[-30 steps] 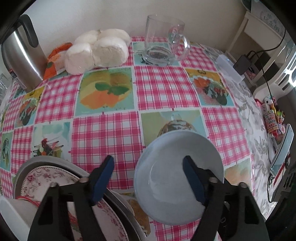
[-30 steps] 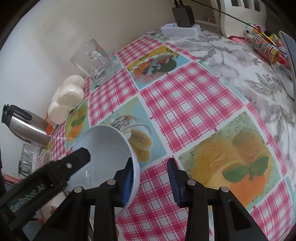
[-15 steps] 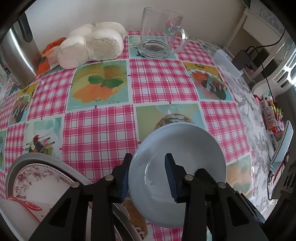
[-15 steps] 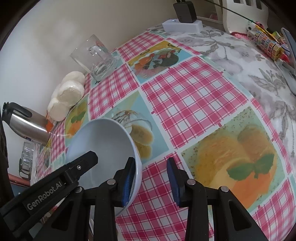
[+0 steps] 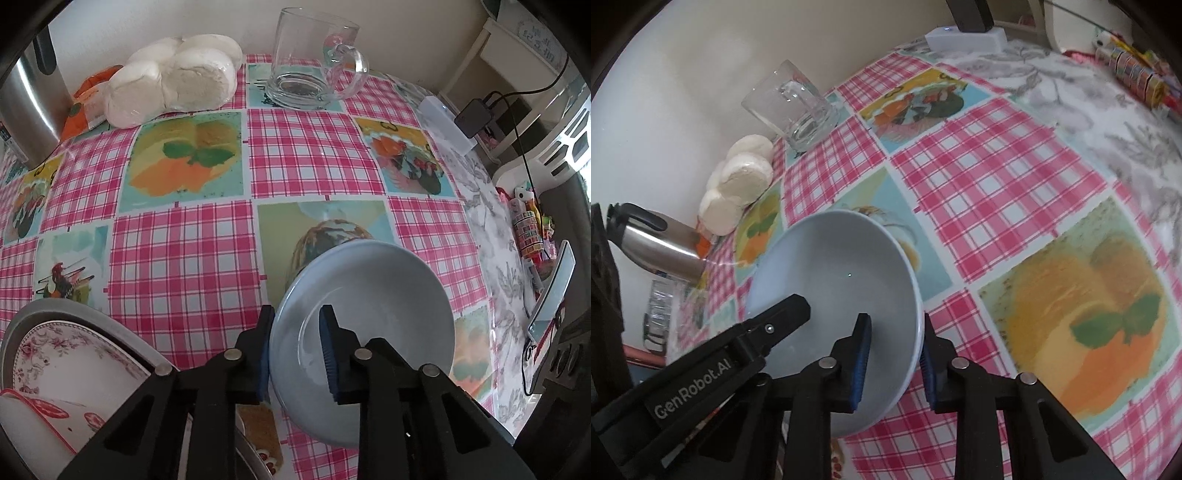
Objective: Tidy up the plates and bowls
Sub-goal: 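Lift the pale blue bowl with both grippers and carry it over the basin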
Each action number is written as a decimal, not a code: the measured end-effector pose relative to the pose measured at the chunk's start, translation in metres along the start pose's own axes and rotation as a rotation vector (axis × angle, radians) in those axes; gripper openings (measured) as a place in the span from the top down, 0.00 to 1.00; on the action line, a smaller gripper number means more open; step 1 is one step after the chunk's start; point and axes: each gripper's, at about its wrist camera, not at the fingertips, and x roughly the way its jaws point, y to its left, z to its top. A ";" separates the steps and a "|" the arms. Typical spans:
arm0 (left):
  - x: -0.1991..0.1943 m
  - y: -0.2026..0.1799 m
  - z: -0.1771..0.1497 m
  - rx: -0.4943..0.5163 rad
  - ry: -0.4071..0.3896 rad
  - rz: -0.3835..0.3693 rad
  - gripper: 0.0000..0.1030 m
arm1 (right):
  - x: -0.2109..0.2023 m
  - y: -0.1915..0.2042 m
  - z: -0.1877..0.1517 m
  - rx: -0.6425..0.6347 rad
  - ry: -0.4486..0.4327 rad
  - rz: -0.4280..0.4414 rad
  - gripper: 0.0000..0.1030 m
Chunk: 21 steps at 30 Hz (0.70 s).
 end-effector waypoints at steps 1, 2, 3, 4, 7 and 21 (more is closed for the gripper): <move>-0.001 0.000 0.000 -0.002 0.001 -0.006 0.75 | 0.000 0.000 0.000 0.003 0.002 0.000 0.74; -0.002 0.000 0.000 -0.004 0.001 -0.013 0.75 | -0.001 -0.001 0.000 0.008 0.005 0.001 0.74; -0.004 0.000 0.001 -0.005 -0.002 -0.018 0.75 | -0.002 -0.002 0.000 0.015 0.006 0.003 0.75; -0.006 -0.001 0.001 -0.002 -0.008 -0.021 0.75 | -0.003 -0.002 0.001 0.020 0.005 0.005 0.75; -0.015 -0.005 0.002 0.005 -0.022 -0.025 0.75 | -0.012 -0.001 0.003 0.021 -0.004 0.002 0.75; -0.124 -0.020 0.010 0.055 -0.255 -0.100 0.75 | -0.113 0.044 0.018 -0.073 -0.213 0.023 0.75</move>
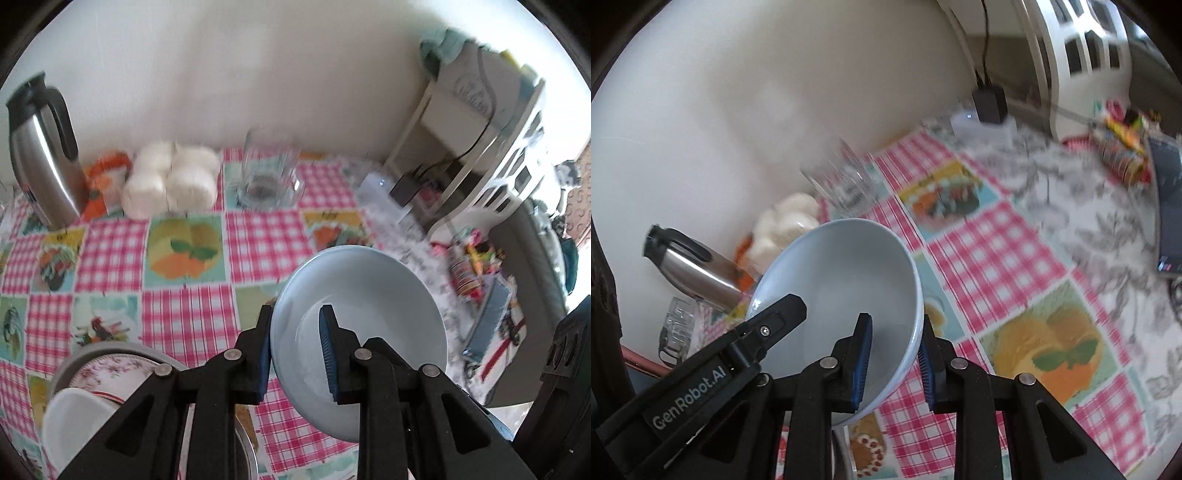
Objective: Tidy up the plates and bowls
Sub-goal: 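Lift the pale blue bowl with both grippers and carry it over the basin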
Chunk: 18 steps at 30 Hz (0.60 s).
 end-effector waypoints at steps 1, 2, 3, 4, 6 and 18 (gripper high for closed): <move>-0.010 -0.001 0.002 0.003 -0.021 -0.006 0.75 | -0.007 0.005 0.002 -0.008 -0.015 0.002 0.75; -0.015 -0.001 0.002 0.004 -0.031 -0.008 0.75 | -0.012 0.008 0.004 -0.014 -0.025 0.004 0.75; -0.024 -0.002 0.002 0.007 -0.048 -0.010 0.75 | -0.020 0.013 0.005 -0.023 -0.039 0.007 0.75; -0.031 -0.003 0.003 0.008 -0.063 -0.010 0.75 | -0.024 0.017 0.005 -0.026 -0.045 0.008 0.75; -0.042 -0.002 0.003 0.007 -0.084 -0.011 0.75 | -0.032 0.024 0.007 -0.032 -0.058 0.015 0.75; -0.082 0.037 -0.005 -0.088 -0.142 -0.025 0.75 | -0.053 0.069 -0.005 -0.094 -0.087 0.041 0.75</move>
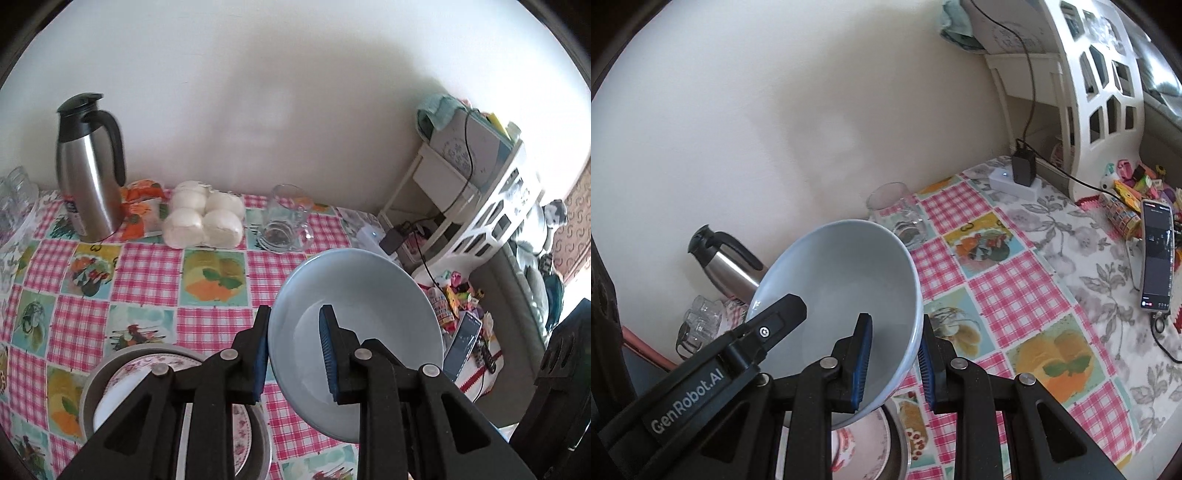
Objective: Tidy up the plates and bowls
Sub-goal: 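Lift the pale blue bowl with both grippers and carry it over the basin, then lower the pale blue bowl into the white bowl with both grippers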
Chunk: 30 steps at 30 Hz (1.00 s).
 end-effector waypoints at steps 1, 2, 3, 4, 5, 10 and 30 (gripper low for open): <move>-0.003 0.005 -0.001 -0.011 -0.002 0.000 0.75 | 0.000 0.005 -0.001 -0.007 0.002 0.003 0.75; -0.005 0.009 -0.001 -0.022 -0.004 0.000 0.75 | 0.000 0.010 -0.003 -0.017 0.003 0.005 0.75; -0.009 0.015 -0.002 -0.034 -0.005 0.001 0.75 | 0.000 0.014 -0.004 -0.023 0.004 0.006 0.75; -0.012 0.021 -0.003 -0.045 -0.007 0.004 0.75 | 0.001 0.020 -0.007 -0.034 0.005 0.007 0.75; -0.015 0.026 -0.004 -0.052 -0.008 0.010 0.75 | 0.001 0.024 -0.009 -0.041 0.007 0.009 0.75; -0.026 0.051 -0.007 -0.079 -0.014 0.045 0.75 | 0.004 0.054 -0.023 -0.096 0.020 0.020 0.73; -0.041 0.132 -0.057 -0.189 0.053 0.059 0.74 | 0.032 0.098 -0.085 -0.183 0.164 0.061 0.73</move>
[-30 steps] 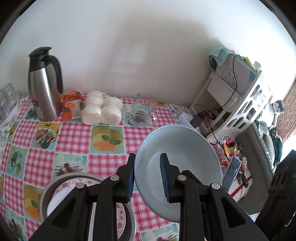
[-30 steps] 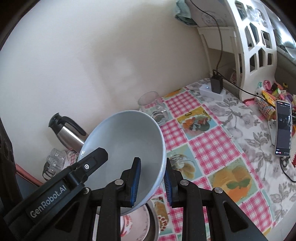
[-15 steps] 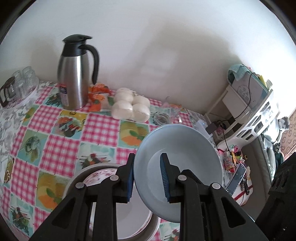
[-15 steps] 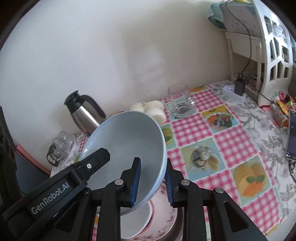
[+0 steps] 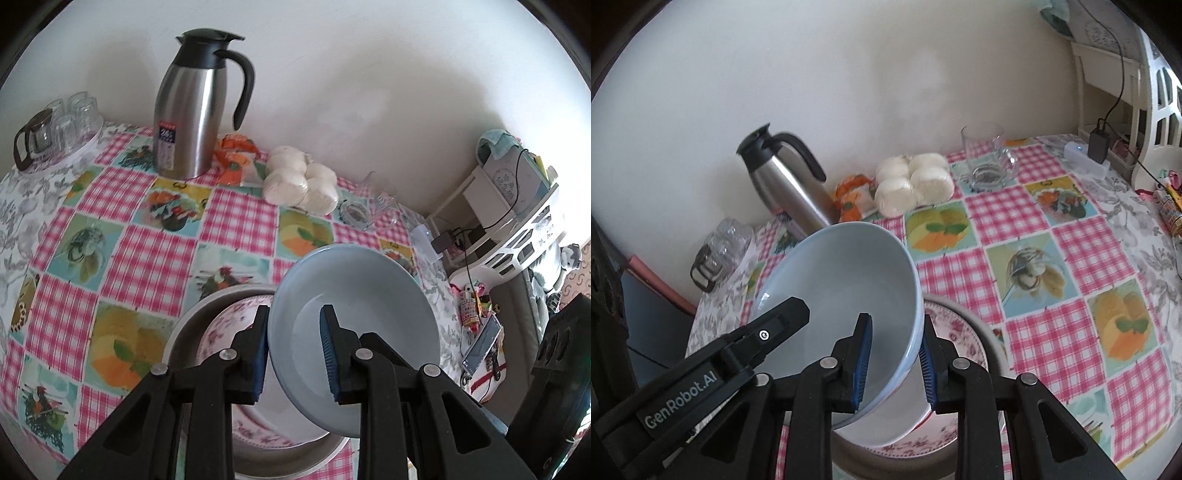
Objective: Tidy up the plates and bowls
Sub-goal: 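Lower the pale blue bowl into the white bowl with both grippers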
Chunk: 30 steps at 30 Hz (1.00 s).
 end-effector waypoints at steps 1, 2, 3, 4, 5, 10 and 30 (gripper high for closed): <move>0.000 0.001 -0.001 -0.001 0.003 0.002 0.74 | 0.002 0.001 -0.002 -0.004 0.007 -0.002 0.73; 0.003 0.004 -0.003 -0.006 0.012 0.008 0.74 | 0.004 0.002 -0.004 -0.009 0.018 -0.006 0.73; 0.004 0.006 -0.004 -0.009 0.019 0.010 0.74 | 0.006 0.002 -0.005 -0.012 0.024 -0.008 0.73; 0.007 0.007 -0.005 -0.013 0.027 0.013 0.74 | 0.009 0.003 -0.006 -0.014 0.035 -0.015 0.73; 0.009 0.008 -0.006 -0.016 0.036 0.015 0.74 | 0.012 0.002 -0.008 -0.017 0.045 -0.024 0.73; 0.018 0.008 -0.009 -0.014 0.070 0.038 0.74 | 0.021 0.000 -0.011 -0.026 0.082 -0.057 0.72; 0.026 0.006 -0.012 -0.015 0.108 0.056 0.74 | 0.027 -0.003 -0.015 -0.052 0.150 -0.075 0.71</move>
